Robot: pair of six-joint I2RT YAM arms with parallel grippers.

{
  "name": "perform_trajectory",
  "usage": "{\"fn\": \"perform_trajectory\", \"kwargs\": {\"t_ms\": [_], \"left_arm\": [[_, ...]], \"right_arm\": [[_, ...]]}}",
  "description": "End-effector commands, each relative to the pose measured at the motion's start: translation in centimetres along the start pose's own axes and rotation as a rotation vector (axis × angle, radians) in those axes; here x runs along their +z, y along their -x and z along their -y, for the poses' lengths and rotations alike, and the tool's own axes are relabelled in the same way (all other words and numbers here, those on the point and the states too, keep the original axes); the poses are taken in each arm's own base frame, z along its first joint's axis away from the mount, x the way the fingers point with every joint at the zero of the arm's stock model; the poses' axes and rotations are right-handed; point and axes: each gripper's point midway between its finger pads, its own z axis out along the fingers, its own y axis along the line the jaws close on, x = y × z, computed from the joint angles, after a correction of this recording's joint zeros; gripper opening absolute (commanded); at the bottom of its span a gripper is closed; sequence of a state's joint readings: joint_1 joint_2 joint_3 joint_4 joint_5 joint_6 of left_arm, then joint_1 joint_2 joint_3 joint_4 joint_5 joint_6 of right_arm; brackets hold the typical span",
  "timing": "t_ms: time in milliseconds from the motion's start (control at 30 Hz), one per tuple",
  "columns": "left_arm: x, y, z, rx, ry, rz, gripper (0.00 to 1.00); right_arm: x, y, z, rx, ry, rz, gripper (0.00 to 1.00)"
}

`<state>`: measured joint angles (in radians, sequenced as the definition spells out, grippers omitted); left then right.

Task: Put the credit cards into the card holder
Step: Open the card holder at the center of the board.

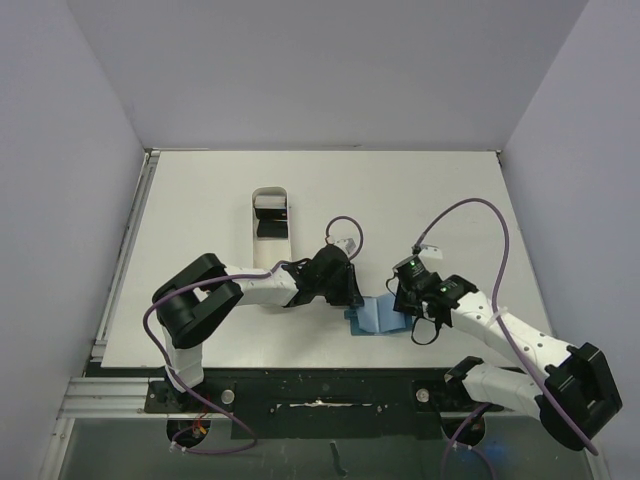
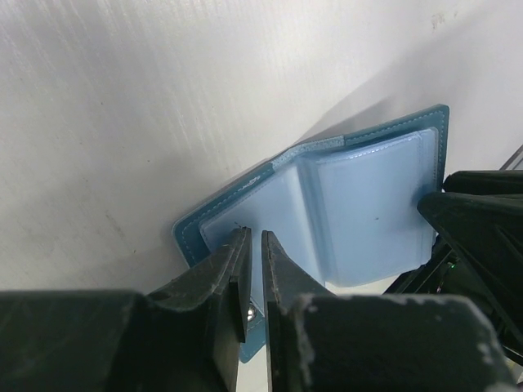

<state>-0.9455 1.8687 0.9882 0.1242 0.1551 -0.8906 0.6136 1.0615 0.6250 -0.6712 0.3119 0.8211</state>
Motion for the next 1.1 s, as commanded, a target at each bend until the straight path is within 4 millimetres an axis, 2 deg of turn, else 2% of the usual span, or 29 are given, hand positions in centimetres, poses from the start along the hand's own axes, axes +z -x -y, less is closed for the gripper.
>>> {"fn": "perform_trajectory", "kwargs": {"t_ms": [0, 100, 167, 433, 533, 700, 800, 1067], "left_arm": [[-0.7, 1.7, 2.6, 0.005, -0.064, 0.04, 0.11], [-0.9, 1.7, 2.7, 0.002, -0.069, 0.043, 0.11], [-1.0, 1.9, 3.1, -0.003, -0.083, 0.048, 0.11], [-1.1, 1.7, 3.5, -0.018, -0.107, 0.043, 0.11], [-1.0, 1.5, 2.4, -0.02, -0.056, 0.038, 0.11], [-1.2, 1.1, 0.1, -0.035, 0.046, 0.042, 0.11], [-1.5, 0.9, -0.2, -0.049, 0.057, 0.044, 0.11], [-2.2, 0.9, -0.1, -0.084, 0.047, 0.063, 0.11]], "right_arm": [[-0.8, 1.6, 0.3, 0.001, -0.066, 0.041, 0.34], [-1.7, 2.2, -0.5, -0.018, -0.054, 0.063, 0.34], [-1.6, 2.3, -0.7, -0.022, -0.055, 0.063, 0.34], [1.1, -0.1, -0.4, -0.034, -0.069, 0.005, 0.34], [1.7, -0.6, 0.3, -0.025, -0.108, -0.001, 0.34], [1.8, 0.1, 1.2, -0.027, -0.19, 0.016, 0.33], [2.0, 0.4, 1.2, -0.048, -0.212, 0.018, 0.33], [3.2, -0.2, -0.4, -0.049, -0.121, 0.022, 0.33]]}}
